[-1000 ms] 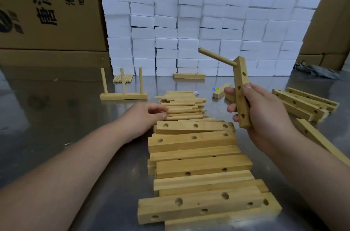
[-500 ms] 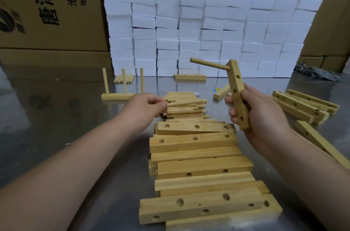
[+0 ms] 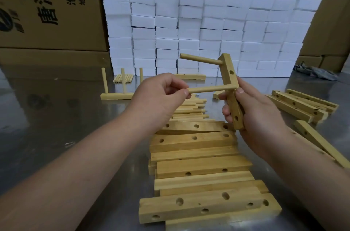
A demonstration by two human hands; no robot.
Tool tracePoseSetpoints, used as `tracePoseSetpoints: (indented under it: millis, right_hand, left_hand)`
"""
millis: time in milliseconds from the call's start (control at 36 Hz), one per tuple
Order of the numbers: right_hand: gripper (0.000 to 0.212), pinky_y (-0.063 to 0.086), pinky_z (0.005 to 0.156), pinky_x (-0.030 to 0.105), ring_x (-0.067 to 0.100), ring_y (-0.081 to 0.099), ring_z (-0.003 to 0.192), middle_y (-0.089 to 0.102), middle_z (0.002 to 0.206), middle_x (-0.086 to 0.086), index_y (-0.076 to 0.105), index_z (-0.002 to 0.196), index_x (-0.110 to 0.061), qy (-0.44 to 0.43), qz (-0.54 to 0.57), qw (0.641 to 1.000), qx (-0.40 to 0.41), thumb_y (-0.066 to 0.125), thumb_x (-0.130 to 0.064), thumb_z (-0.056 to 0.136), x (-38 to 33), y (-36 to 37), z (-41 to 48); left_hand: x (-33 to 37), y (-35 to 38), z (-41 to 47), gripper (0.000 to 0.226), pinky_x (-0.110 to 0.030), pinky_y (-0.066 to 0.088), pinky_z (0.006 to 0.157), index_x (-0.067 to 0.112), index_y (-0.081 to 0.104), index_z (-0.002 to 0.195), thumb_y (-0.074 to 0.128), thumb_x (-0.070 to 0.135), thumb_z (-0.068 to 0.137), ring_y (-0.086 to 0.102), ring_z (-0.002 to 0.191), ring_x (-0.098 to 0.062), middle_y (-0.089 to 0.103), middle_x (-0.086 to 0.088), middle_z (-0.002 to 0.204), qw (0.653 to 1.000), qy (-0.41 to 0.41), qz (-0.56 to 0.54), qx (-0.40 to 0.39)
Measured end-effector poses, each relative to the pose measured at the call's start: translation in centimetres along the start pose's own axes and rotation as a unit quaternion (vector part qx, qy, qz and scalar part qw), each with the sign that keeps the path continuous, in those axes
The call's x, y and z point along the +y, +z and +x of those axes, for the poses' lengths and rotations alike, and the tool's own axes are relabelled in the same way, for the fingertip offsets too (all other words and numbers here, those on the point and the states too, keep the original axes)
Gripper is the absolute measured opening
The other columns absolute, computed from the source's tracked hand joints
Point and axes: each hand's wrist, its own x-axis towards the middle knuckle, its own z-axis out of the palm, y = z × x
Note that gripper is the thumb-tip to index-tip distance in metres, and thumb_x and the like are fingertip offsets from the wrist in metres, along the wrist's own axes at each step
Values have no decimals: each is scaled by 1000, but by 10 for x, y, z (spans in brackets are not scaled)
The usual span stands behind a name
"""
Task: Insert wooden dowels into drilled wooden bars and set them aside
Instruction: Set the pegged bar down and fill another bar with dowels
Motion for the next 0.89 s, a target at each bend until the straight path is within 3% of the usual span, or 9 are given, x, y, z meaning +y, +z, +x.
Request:
tracePoseSetpoints:
  millis: [222, 333, 444, 528, 611, 695, 750, 889]
  right_hand:
    - [36, 44, 50, 21, 8, 54, 57, 66, 75, -5, 57, 109, -38, -20, 3, 1000, 6, 31, -15, 101, -3, -1, -1]
    - [36, 43, 50, 21, 8, 54, 57, 65, 74, -6, 54, 123, -30, -17, -3, 1000, -2, 31, -15, 102, -5, -1, -2]
    - [37, 43, 51, 21, 8, 53, 57, 64, 75, -6, 54, 125, -30, -20, -11, 1000, -7, 31, -14, 102, -5, -1, -3]
    - [39, 44, 51, 20, 8, 53, 58, 63, 78, -4, 51, 131, -28, -25, -31, 999, -7, 30, -14, 102, -6, 0, -4]
    - [39, 44, 51, 20, 7, 53, 58, 64, 79, -5, 52, 126, -35, -31, -37, 999, -9, 31, -14, 101, -6, 1, -4]
    - [39, 45, 51, 20, 7, 54, 58, 65, 80, -6, 52, 114, -45, -36, -43, 998, -16, 31, -15, 101, -5, 3, -5]
    - [38, 45, 51, 19, 6, 54, 58, 65, 80, -6, 50, 117, -45, -39, -43, 998, -20, 32, -15, 101, -4, 3, -5]
    - [38, 46, 51, 19, 5, 54, 57, 65, 78, -10, 47, 123, -45, -49, -59, 997, -24, 32, -17, 102, -4, 1, -5]
  left_hand:
    - [-6, -2, 2, 13, -10, 49, 61, 26, 63, 81, 61, 15, 86, 62, 71, 5, 69, 17, 75, 1000, 6, 7, 8]
    - [-9, -1, 2, 14, -13, 51, 65, 30, 62, 79, 62, 17, 86, 63, 75, 4, 69, 18, 76, 1000, 6, 16, 9]
    - [-9, -1, 3, 14, -11, 50, 64, 29, 63, 81, 61, 16, 87, 63, 74, 5, 69, 19, 76, 1000, 11, 15, 16]
    - [-10, -1, 2, 15, -17, 52, 70, 31, 62, 80, 60, 17, 87, 63, 79, -1, 70, 11, 79, 999, 13, 30, 22]
    - [-9, -1, 0, 19, -23, 53, 74, 39, 61, 79, 59, 22, 87, 62, 83, -5, 67, 9, 84, 998, 26, 53, 17]
    - [-8, 0, -2, 23, -17, 48, 67, 47, 58, 80, 59, 25, 88, 55, 79, 0, 62, 13, 81, 994, 57, 95, 13]
    - [-7, 0, -3, 23, -16, 46, 68, 48, 56, 82, 58, 26, 88, 52, 80, 4, 61, 16, 80, 992, 69, 106, 10]
    - [-9, 0, -2, 18, -19, 45, 72, 33, 67, 101, 55, 25, 90, 50, 83, 3, 59, 16, 82, 989, 80, 123, 12]
